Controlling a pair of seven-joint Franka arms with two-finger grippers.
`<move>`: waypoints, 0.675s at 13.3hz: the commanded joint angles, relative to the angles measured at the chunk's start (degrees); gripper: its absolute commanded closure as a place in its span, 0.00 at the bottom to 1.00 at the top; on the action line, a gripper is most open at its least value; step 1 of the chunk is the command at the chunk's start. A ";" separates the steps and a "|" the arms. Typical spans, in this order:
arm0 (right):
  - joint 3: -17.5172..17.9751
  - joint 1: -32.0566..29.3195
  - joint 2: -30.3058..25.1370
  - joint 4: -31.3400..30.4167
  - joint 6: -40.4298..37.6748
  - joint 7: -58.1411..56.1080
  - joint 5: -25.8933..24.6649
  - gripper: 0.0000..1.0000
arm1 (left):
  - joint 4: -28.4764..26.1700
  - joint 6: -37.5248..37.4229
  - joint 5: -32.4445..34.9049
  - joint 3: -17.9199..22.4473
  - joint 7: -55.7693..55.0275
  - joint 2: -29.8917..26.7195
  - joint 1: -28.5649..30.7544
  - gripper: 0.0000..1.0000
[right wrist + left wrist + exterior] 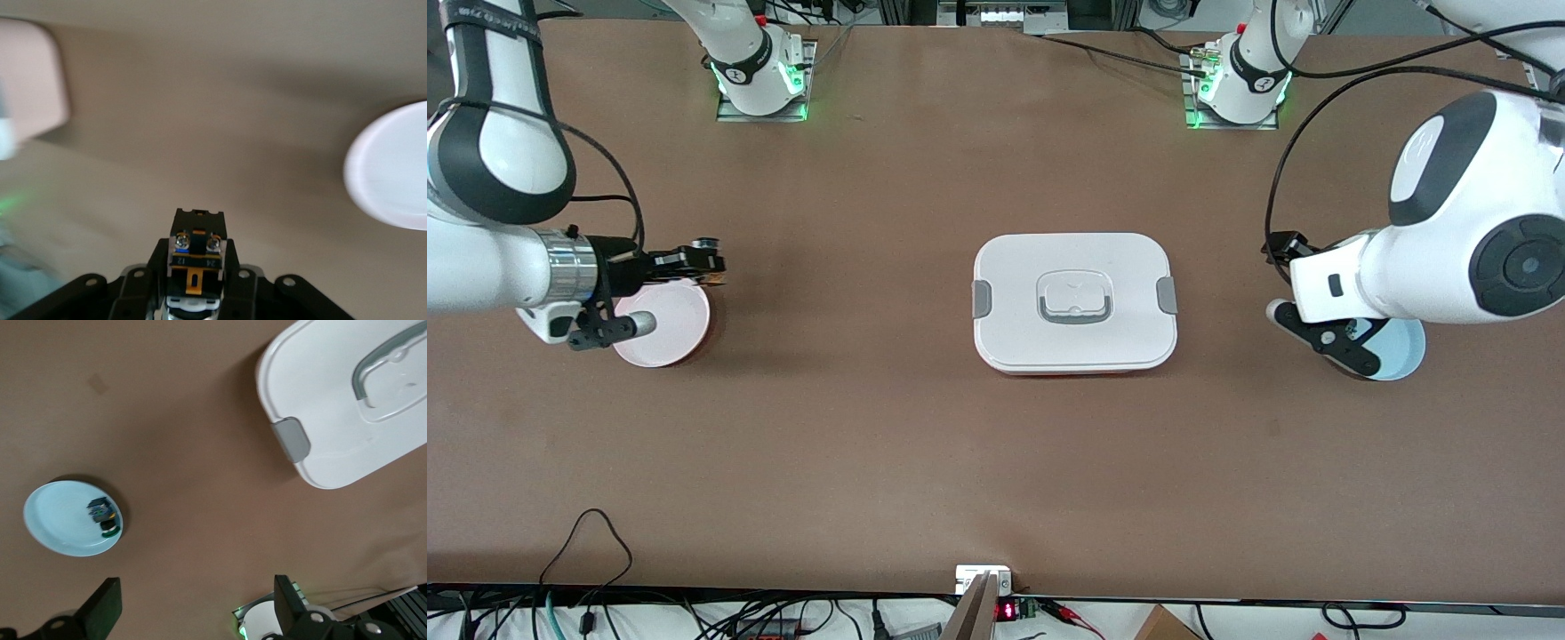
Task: Transfer orange switch to right arm and place
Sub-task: 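Lower the orange switch onto the white plate with the right gripper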
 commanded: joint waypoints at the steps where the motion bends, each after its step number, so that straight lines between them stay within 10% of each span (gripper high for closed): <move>1: 0.41 -0.15 -2.53 -2.18 4.40 -1.83 -8.01 1.00 | 0.73 0.36 1.52 4.24 -2.55 -2.63 -0.82 0.00; 9: 0.32 -1.82 -12.99 -28.71 32.60 -4.90 -13.74 1.00 | -44.59 38.59 -10.61 12.01 -18.47 -32.77 2.59 0.00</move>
